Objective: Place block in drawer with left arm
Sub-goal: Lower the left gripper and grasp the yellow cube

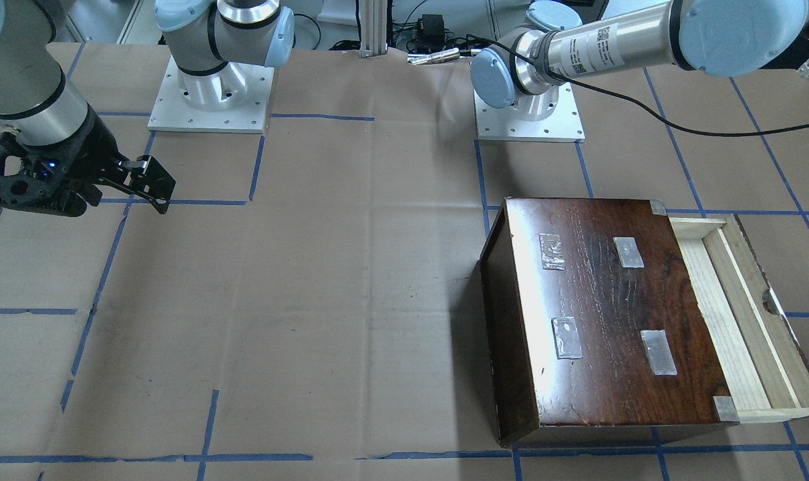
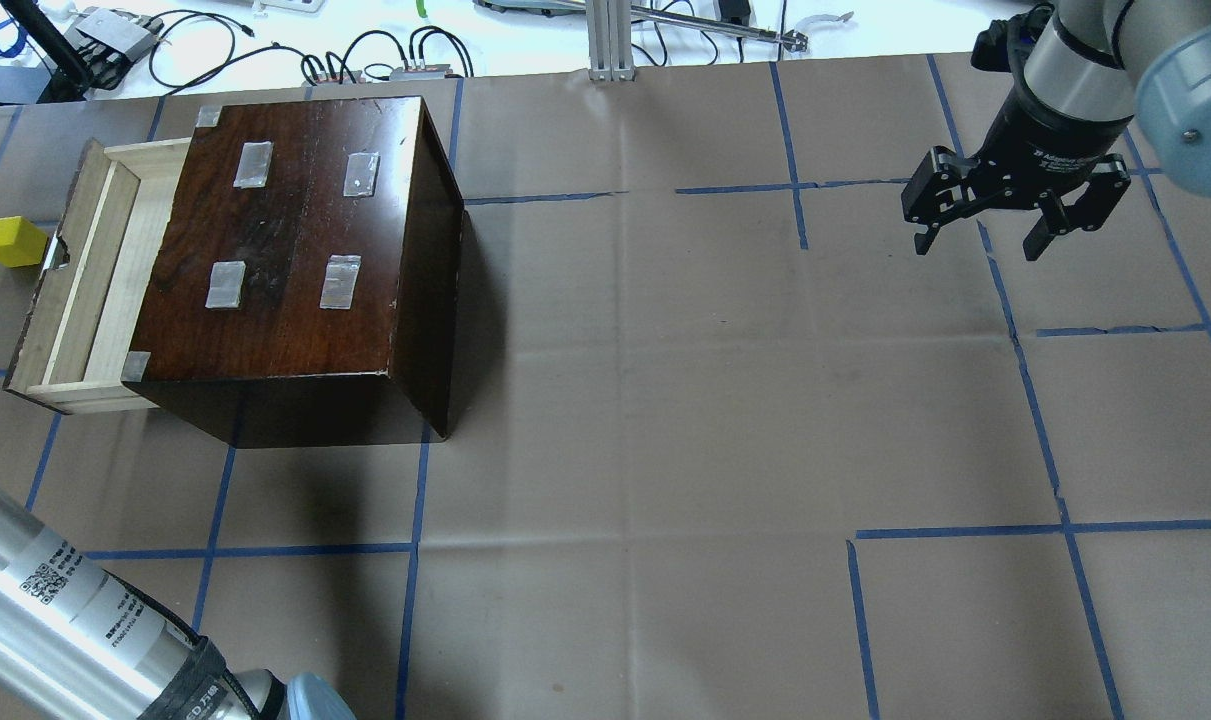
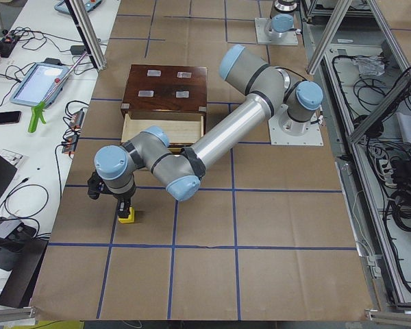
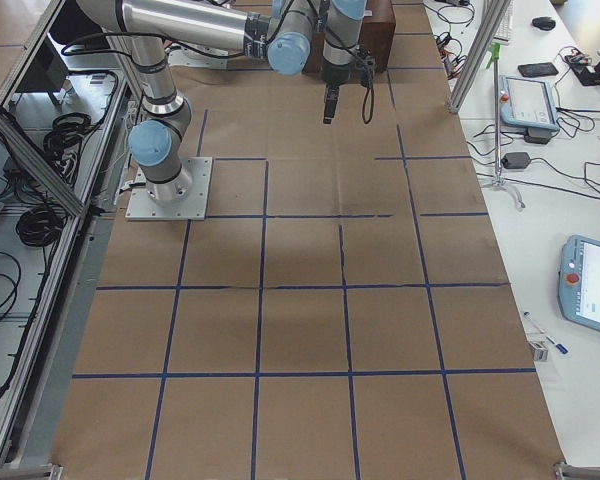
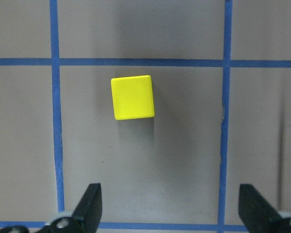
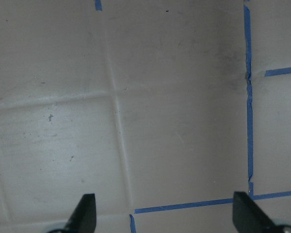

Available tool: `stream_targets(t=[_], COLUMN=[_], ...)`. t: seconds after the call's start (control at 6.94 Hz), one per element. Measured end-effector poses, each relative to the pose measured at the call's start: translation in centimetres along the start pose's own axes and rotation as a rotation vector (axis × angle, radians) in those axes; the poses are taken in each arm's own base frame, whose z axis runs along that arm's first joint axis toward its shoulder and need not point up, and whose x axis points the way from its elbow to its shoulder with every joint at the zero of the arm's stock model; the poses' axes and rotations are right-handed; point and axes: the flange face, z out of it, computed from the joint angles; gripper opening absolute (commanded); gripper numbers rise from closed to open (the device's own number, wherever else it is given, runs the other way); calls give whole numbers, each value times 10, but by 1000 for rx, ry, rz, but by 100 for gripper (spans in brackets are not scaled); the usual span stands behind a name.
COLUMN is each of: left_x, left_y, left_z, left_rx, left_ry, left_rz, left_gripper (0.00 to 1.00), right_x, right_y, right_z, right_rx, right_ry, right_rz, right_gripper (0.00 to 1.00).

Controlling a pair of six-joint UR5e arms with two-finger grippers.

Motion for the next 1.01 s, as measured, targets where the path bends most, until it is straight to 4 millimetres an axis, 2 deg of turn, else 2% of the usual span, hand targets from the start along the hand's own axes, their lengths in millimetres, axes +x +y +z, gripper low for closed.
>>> stream_targets(t=[0.43,1.01], left_x=[-16,-19], left_y=[-15,-19], left_z=[45,113], left_rx=[-9,-55], left_ry=[13,56], left_rz=[1,2], left_gripper=[99,99], right_x=[0,0], right_y=[0,0], right_z=[0,0], right_rx=[0,0], right_ry=[0,0], right_rz=[0,0], right_gripper=[100,100])
